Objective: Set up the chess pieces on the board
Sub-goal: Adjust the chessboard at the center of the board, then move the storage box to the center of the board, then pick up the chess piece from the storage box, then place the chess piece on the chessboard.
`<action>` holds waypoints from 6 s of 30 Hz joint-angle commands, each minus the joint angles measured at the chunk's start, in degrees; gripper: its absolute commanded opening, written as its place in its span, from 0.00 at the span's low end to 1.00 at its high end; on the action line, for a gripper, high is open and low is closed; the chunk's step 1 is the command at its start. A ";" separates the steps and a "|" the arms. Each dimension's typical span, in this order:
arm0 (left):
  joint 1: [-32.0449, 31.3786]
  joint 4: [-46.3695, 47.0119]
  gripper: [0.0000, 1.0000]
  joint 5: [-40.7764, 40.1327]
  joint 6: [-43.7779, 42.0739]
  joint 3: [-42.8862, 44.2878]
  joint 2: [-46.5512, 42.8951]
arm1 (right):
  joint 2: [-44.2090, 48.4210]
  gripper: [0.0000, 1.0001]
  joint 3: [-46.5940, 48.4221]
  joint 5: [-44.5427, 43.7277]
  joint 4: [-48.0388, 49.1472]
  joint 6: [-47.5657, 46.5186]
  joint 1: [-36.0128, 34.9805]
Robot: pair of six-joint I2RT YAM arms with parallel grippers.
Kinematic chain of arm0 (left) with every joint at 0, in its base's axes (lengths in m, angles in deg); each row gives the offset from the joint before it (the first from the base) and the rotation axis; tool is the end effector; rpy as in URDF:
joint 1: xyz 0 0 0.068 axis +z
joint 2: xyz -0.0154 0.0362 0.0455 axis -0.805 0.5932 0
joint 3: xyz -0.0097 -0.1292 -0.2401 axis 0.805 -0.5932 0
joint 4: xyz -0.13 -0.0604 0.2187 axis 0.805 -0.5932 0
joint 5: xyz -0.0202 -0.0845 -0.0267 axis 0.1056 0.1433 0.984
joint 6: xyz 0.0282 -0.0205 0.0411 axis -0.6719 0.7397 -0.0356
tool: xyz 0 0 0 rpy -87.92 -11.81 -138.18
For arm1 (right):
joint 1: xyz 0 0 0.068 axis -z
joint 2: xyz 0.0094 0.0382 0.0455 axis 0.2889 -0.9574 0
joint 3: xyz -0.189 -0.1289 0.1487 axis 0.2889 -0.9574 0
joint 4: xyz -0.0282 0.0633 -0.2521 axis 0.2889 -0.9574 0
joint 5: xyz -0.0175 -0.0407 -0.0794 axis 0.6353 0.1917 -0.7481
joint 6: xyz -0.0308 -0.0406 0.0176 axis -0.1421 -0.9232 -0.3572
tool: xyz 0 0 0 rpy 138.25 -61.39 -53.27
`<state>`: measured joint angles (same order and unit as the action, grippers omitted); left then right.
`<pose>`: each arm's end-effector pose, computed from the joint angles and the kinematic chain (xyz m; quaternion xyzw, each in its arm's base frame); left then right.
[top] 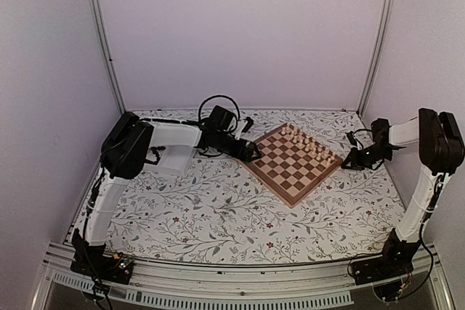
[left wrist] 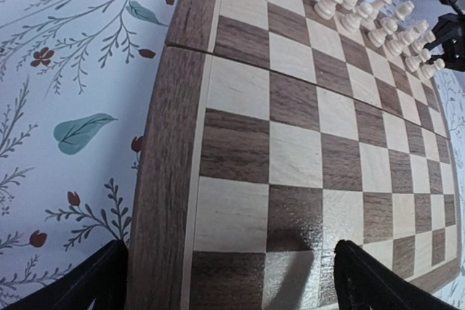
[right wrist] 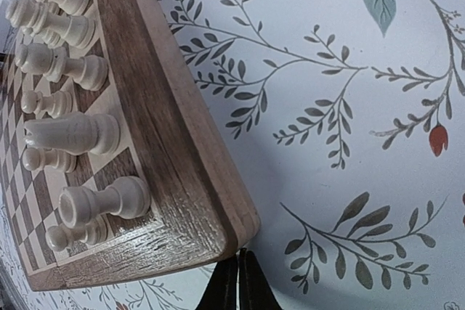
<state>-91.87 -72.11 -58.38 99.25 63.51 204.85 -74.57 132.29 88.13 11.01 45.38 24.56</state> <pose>0.4109 -0.3396 0.1188 0.2798 0.8638 -0.3070 0.2850 0.3493 -0.0294 0.1233 -0.0764 0.9473 0.2286 0.2109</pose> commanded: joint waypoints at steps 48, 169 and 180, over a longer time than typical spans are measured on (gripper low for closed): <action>8.34 -23.24 0.99 -26.42 -1.05 -17.99 -25.13 | 9.19 0.46 -0.05 3.42 -2.91 -7.81 3.32; -12.76 -36.78 0.08 -24.73 -5.10 -6.93 -27.52 | 7.41 0.45 2.17 7.94 -6.86 -14.05 3.31; -20.85 -36.36 0.08 -18.86 -7.92 14.26 -10.51 | 7.39 0.45 2.27 8.31 -7.18 -14.13 3.36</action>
<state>-110.56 -108.37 -80.37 92.89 70.83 189.99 -66.35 133.01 95.71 4.39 31.94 27.95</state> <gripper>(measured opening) 0.112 0.446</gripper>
